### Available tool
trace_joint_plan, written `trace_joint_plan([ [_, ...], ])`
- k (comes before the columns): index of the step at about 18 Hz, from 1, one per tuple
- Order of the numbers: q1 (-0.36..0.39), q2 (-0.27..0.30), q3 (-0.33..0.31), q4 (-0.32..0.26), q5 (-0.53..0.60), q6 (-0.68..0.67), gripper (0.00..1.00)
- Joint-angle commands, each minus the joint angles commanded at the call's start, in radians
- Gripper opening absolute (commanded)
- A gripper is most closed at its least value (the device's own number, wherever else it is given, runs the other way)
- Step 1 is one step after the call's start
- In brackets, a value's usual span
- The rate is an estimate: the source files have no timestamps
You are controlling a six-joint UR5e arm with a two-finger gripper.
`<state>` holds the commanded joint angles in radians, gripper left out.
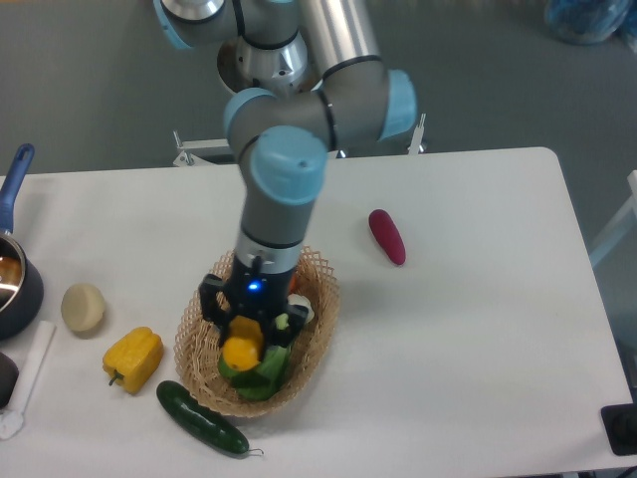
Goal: Place the mango in the basket
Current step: 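Lower the mango into the basket beside the orange and open the gripper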
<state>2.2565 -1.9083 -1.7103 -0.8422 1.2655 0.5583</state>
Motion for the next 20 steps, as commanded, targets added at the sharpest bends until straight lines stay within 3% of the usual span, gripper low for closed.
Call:
trace_joint_plan([
  [4,-0.026,-0.001,-0.034,0.002,0.06,0.121,0.33],
  [13,-0.049,-0.043,-0.046,0.005,0.064,0.115,0.34],
  [20,-0.051,-0.052,-0.046,0.005,0.064,0.117,0.41],
])
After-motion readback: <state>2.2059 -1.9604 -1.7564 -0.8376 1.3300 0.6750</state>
